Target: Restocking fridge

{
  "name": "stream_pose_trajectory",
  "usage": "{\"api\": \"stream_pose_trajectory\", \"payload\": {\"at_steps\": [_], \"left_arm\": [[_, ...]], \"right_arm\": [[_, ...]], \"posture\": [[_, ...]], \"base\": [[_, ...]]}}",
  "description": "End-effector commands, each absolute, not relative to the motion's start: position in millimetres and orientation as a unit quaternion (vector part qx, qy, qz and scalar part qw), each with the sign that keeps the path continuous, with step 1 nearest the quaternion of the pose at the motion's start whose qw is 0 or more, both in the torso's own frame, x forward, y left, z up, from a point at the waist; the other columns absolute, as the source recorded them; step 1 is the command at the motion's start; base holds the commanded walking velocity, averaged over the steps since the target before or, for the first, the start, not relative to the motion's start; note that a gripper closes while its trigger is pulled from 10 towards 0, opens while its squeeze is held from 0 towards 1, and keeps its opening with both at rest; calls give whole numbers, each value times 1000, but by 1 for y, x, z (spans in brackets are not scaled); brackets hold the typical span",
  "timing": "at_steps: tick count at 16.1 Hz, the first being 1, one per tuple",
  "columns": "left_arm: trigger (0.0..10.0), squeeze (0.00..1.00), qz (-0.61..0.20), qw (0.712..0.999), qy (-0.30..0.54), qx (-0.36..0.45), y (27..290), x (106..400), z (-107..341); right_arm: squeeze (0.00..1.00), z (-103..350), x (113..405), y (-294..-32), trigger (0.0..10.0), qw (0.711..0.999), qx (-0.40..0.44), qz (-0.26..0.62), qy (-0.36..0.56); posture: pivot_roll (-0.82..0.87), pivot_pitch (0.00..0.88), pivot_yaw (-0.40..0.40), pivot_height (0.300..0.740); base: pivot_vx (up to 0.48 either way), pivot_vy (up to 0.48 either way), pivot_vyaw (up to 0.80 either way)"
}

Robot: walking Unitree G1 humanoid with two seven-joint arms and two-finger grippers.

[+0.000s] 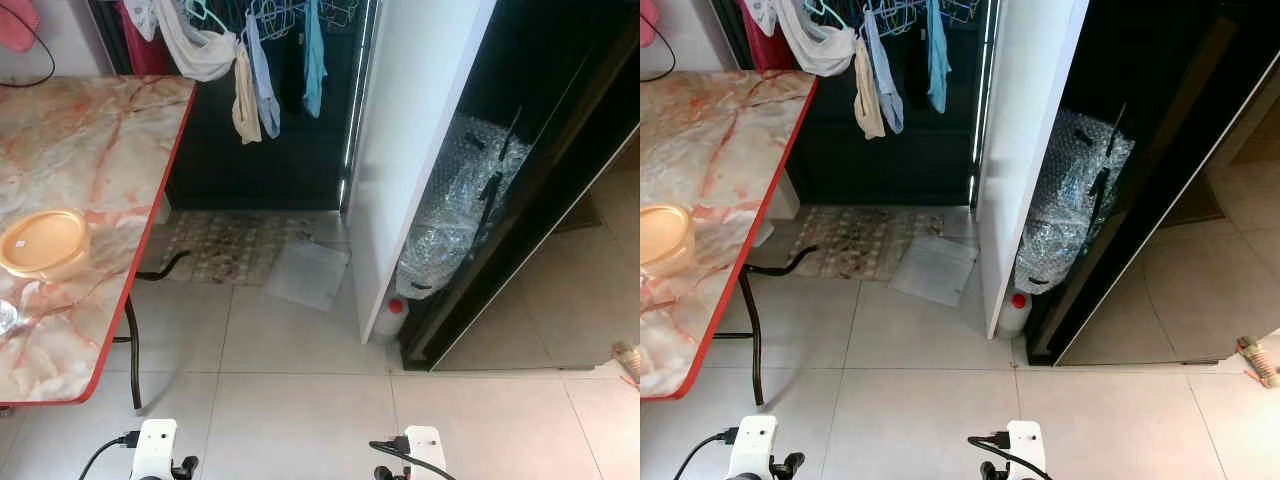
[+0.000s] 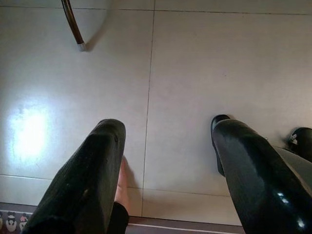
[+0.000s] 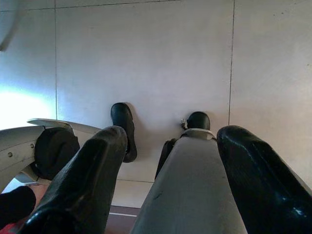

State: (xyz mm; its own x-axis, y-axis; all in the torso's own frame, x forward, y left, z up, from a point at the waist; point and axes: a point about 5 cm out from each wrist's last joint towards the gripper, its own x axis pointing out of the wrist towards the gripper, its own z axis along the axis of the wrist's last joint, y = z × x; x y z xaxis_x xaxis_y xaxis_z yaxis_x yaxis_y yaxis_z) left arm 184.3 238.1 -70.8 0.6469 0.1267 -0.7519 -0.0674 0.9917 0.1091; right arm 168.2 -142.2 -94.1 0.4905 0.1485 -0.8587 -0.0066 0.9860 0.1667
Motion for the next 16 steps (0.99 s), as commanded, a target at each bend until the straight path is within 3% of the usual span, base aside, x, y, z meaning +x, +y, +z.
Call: {"api": "stream_pose_trajectory", "payload": {"at_steps": [1, 4, 16], "left_arm": [[10000, 0, 58, 904, 424, 28, 241, 179, -73], [10000, 0, 46, 908, 416, 26, 232, 181, -74], [10000, 0, 38, 900, 433, 23, 227, 173, -79]], "right_arm": [[0, -95, 166, -142, 10000, 860, 78, 37, 502], [0, -93, 170, -142, 10000, 875, 99, 18, 473], [0, -93, 168, -143, 10000, 877, 93, 2, 471]], "posture": [[-8, 76, 21, 740], [-16, 87, 9, 740], [-11, 91, 11, 740]], "base": [[0, 0, 0], [0, 0, 0], [0, 0, 0]]}}
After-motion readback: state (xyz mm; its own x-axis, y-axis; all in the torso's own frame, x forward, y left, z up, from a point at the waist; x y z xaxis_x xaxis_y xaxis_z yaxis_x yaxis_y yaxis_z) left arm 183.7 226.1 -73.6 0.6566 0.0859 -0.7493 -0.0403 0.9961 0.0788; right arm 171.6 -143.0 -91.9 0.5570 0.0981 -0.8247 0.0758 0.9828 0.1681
